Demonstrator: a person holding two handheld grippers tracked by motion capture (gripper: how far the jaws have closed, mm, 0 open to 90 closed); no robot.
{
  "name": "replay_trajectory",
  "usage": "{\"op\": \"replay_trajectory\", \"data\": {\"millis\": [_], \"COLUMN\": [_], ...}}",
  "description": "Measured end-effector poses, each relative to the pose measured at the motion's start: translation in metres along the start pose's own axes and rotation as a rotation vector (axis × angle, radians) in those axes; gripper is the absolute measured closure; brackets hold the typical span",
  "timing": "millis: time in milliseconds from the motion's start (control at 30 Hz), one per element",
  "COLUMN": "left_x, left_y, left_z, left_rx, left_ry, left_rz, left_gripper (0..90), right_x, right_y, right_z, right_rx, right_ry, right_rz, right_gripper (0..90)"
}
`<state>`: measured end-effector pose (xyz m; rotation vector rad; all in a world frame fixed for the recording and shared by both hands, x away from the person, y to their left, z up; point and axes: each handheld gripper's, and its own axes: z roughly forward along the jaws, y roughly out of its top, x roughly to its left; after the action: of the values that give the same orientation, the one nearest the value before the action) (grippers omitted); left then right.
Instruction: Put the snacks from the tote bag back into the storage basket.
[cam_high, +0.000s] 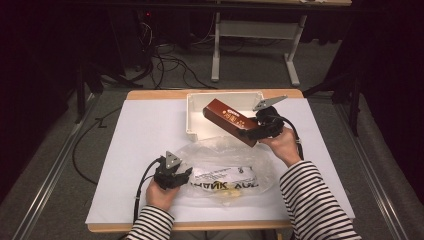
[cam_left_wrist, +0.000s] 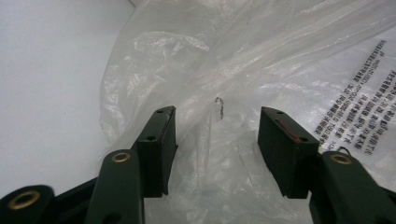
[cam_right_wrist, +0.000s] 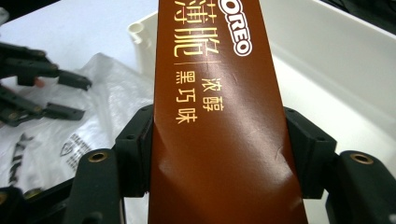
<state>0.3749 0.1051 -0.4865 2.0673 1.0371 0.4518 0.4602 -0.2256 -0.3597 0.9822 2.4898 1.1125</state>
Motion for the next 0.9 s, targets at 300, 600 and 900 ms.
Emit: {"op": "replay_trajectory", "data": {"millis": [300, 600, 900], "left_x": [0.000, 0.000, 0.000], "left_y": [0.000, 0.000, 0.000], "left_z": [0.000, 0.000, 0.000], "left_rx": [0.000, 0.000, 0.001], "left_ry": [0.000, 0.000, -0.001], "left_rz": [0.002, 0.002, 0.003], "left_gripper": [48.2, 48.2, 48.2], "right_x": [-0.009, -0.018, -0.024], "right_y": [0.007, 0.010, 0.009], "right_z": [0.020, 0.037, 0.059], "right_rx": [0.025, 0.063, 0.115], "right_ry": [-0.034, -0.061, -0.078], "right_rz": [0.018, 0.028, 0.042], "right_gripper": [37.3, 37.3, 37.0]}}
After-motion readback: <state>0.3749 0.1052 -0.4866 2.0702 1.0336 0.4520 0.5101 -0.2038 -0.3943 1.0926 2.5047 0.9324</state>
